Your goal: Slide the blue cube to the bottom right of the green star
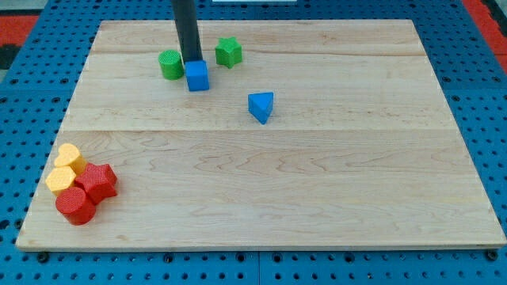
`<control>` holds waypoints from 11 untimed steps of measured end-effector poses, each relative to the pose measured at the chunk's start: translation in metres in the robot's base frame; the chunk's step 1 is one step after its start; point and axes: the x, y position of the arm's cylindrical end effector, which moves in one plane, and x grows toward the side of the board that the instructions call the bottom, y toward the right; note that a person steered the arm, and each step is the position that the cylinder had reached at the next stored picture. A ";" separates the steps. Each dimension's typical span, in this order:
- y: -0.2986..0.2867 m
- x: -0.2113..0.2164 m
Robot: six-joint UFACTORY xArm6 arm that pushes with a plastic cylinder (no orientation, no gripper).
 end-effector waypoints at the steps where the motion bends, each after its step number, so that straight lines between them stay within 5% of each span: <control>1: -0.018 0.016; 4: -0.003 0.120; 7: 0.034 0.038; 8: 0.025 0.083; 9: 0.039 0.057; 11: 0.102 0.069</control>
